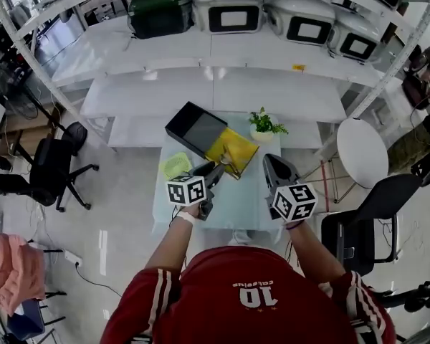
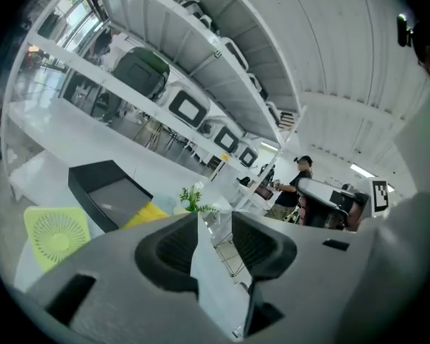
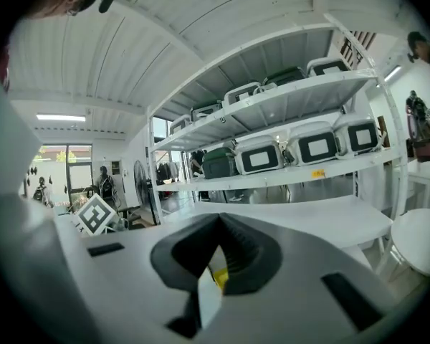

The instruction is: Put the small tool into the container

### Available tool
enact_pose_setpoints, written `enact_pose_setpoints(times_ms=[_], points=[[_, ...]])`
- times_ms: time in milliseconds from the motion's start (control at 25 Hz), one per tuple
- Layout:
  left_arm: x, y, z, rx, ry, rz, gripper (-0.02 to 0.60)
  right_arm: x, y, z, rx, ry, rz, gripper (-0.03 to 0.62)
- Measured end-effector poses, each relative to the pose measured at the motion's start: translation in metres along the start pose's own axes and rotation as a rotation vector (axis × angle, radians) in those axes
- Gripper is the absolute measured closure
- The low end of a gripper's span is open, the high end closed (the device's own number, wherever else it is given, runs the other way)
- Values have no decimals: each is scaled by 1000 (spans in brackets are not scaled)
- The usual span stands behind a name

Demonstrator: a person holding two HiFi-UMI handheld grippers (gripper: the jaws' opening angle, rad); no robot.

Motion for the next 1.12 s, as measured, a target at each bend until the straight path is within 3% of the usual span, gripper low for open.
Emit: enact_pose_setpoints(times_ms=[200,440,800,1000,1120], points=[[-23,45,-21,21,-82,-44,437,-20,16,28,-13,-1,-28,589],[-47,87,-56,116,-28,-107,437,-38,35,53,-11,-36,-51,589],[-67,147,-94,150,-215,-153,437,-53,71,87,15,0,-79,589],[-71,174,-105,177,-230,-172,437,-59,96,104,30,12,-90,589],[-78,189,-110,162,-292,-193,437,-67,107,113,36,38,-108,589]])
Point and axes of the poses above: the fingertips, and each gripper's own axes: y backward along the fingers, z to its left, x out of its underside, the point moved 1 cm from there along y, backward along the fingers, and after that the axes turned 7 degrees about -z, right-handed, at the moved point
